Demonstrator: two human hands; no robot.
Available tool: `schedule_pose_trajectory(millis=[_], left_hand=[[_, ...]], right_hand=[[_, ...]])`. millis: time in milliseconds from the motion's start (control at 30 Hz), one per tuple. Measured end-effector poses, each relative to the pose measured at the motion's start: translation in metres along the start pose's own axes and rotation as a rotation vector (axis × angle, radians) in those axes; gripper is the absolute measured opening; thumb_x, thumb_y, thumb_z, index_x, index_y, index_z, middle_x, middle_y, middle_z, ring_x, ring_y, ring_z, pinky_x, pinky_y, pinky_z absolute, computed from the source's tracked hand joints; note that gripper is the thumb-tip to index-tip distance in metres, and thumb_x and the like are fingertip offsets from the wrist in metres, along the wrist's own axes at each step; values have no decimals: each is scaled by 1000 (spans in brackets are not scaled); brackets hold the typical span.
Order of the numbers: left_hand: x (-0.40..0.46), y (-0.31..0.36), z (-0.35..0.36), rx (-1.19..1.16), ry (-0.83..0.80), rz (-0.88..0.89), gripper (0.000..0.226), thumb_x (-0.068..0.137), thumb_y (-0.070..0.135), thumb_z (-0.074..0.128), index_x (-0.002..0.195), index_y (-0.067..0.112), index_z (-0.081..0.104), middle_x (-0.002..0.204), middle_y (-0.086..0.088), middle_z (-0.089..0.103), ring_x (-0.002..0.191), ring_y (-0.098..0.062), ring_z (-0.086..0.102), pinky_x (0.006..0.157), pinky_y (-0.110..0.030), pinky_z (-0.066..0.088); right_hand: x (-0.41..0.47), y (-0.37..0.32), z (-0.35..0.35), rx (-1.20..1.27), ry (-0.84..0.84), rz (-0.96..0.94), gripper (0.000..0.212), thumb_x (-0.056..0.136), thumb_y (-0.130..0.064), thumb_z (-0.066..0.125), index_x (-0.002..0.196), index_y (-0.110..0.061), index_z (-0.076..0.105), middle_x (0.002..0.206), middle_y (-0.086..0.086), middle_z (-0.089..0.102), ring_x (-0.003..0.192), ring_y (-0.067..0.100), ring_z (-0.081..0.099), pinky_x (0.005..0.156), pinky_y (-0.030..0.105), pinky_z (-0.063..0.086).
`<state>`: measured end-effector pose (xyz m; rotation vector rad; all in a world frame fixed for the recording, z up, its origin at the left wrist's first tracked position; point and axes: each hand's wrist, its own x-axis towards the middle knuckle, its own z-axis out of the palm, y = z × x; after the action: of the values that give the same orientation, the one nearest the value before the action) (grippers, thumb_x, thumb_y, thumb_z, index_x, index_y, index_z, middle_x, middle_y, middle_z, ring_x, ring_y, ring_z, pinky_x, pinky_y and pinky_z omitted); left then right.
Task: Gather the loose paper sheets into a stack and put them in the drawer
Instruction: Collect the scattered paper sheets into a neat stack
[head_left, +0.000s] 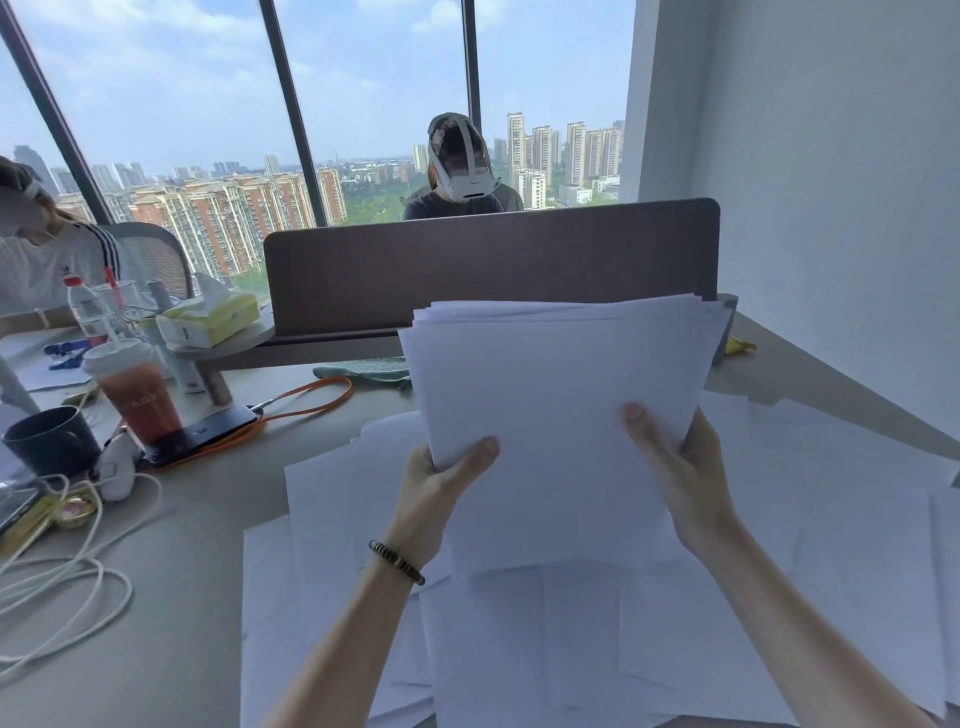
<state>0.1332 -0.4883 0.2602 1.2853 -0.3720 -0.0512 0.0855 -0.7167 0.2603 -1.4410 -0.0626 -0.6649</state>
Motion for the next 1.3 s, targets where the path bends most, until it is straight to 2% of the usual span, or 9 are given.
schedule_pose_trajectory(millis=[267,500,767,900,1000,1100,1167,1233,1300], left_hand=[[-7,-17,-3,84,-54,-37,22,72,18,81,93,23,81,102,-5,77,98,-19,72,87,-33,57],[-5,-26,-3,89,1,-66,24,81,11,77,95,30,81,106,-3,78,103,-20,72,93,-38,56],[1,-41,-1,208,64,-76,14,92,22,68,96,30,78,106,5,78,105,-15,71,94,-43,56],[10,-44,-2,301,107,-97,9,86,44,71,84,38,79,86,9,75,81,-15,68,78,-38,54],[21,-47,-7,425,76,-154,50,68,71,61,81,23,72,73,-6,55,67,-18,49,58,-36,43],[24,-52,-9,345,66,-239,59,71,61,67,94,7,72,88,-14,73,77,-26,64,76,-59,55],[27,-59,-13,260,40,-322,38,86,38,69,102,3,72,96,-17,77,80,-29,71,80,-56,57],[29,-63,-16,226,21,-401,21,95,22,63,104,4,71,86,-8,79,72,-23,75,68,-39,63],[29,-69,-21,243,29,-458,18,97,19,61,102,5,71,79,-4,79,67,-19,76,56,-30,61]], right_hand=[[-13,19,-1,-26,-16,92,40,82,-33,72,118,-17,68,111,-1,77,107,20,71,91,41,57],[-13,32,2,-65,-7,141,17,91,-26,67,108,-28,70,103,-19,77,101,1,71,79,16,54],[-15,48,-6,-340,-38,172,11,96,-38,61,92,-42,70,91,-31,74,91,-15,66,80,19,53],[-10,48,-4,-364,-27,178,9,96,-35,64,102,-41,67,99,-20,74,93,-4,69,83,31,58],[-2,38,-6,-362,-9,159,20,93,-28,66,112,-33,60,99,-11,74,89,7,71,75,30,58],[1,31,-11,-469,-42,224,11,99,-28,55,107,-21,60,80,-8,67,73,16,64,58,21,47],[2,31,-21,-661,-50,253,29,103,-35,45,85,-15,57,68,-4,53,71,22,55,57,28,37],[2,35,-38,-951,-41,294,38,102,-47,38,85,-22,60,88,4,60,93,30,60,73,35,41],[-1,43,-57,-1353,-102,421,53,100,-58,30,129,-23,56,134,17,52,127,37,49,100,46,39]])
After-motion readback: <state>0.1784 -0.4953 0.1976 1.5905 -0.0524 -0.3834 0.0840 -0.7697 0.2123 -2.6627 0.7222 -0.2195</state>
